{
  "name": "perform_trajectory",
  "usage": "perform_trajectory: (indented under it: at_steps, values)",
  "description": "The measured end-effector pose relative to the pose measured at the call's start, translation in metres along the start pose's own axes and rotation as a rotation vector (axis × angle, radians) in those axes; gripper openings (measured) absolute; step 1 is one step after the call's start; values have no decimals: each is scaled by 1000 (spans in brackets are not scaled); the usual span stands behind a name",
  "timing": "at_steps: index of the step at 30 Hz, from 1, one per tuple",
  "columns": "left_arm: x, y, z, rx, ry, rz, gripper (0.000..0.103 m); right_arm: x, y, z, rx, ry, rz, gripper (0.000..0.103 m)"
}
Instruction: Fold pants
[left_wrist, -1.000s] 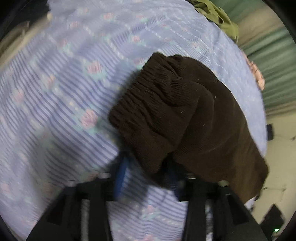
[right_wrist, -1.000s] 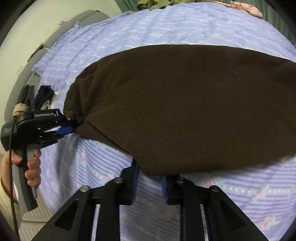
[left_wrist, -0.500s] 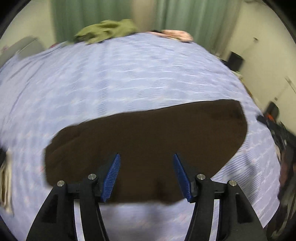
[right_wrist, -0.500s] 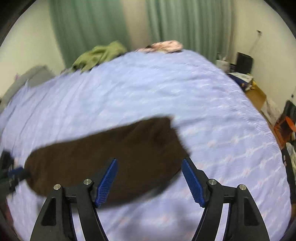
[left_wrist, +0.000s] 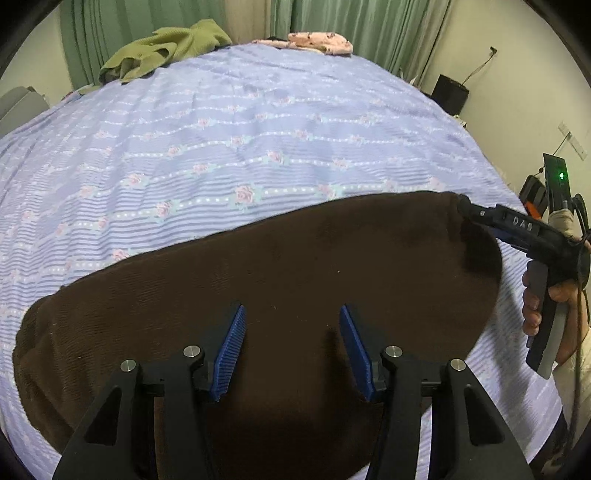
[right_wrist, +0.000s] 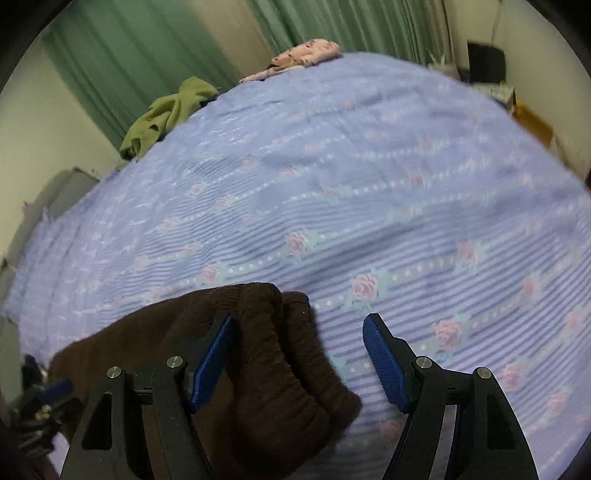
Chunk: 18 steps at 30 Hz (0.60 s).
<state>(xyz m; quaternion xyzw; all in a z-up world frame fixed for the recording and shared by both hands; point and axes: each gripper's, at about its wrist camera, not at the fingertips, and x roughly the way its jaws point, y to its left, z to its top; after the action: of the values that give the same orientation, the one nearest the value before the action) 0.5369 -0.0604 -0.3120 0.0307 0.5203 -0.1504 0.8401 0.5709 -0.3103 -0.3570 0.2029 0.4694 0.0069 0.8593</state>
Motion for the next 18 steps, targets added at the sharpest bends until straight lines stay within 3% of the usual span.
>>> perform_trajectory:
  at_steps: [3,6,9,12,14,16,18]
  values:
    - [12,-3,-2,3,13,-3,51,14,-7,-2,25,30,38,69]
    - [20,-1,-3,-21,26,-9,51,23,-6,-7,62,84,109,54]
    - [23,3,-2,-38,31,-18,50,25,-5,-14,38,79,106,54]
    - [23,-2,-2,-6,25,-8,50,32,-14,-16,118,70,160,66]
    - [23,-3,-1,-4,21,-18,50,36,-9,-16,94,76,149,67]
    - [24,-1,0,-16,27,-24,50,39,-7,-14,103,98,120,59]
    - [23,-1,3,-20,32,-31,42,33,-7,-9,136,108,134,38]
